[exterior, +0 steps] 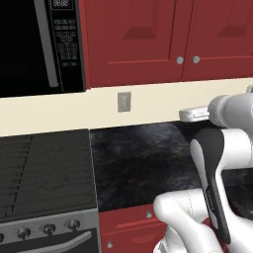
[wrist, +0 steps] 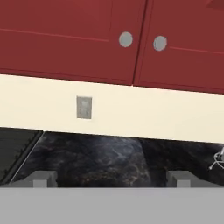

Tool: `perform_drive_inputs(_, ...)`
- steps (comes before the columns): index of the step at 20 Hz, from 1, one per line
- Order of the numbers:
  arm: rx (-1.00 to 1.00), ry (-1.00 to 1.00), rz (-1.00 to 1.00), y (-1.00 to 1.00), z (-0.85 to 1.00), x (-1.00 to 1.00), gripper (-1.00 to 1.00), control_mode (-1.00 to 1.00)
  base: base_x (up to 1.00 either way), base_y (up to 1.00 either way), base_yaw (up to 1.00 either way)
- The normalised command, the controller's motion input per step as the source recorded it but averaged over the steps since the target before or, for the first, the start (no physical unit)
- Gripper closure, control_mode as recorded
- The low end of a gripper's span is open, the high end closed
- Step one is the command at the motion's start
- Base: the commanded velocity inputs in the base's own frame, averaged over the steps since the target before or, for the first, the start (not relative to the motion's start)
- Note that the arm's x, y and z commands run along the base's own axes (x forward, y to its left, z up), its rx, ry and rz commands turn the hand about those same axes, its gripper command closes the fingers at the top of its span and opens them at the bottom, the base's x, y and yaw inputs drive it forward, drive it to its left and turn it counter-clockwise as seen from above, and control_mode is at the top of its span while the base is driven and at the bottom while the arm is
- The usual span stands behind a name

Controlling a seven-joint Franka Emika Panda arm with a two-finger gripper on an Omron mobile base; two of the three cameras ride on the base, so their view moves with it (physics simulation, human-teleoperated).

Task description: Open the cabinet, retrieve the rolling pin, and place it next to the meat on the cutting board to prepare for tenderizing.

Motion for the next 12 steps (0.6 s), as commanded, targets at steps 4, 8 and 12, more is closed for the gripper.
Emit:
perform_drive_inputs(4,0.01,-0.07,0.00,0.00,0.58,-0.09,-1.00,-1.00,0.00,0.00,0.00)
perform_drive_inputs(8,0.01,-0.08,0.00,0.00,0.52,-0.01,-1.00,-1.00,0.00,0.00,0.00)
perform_drive_inputs(12,0.00,-0.10,0.00,0.00,0.28,0.01,-1.00,-1.00,0.00,0.00,0.00)
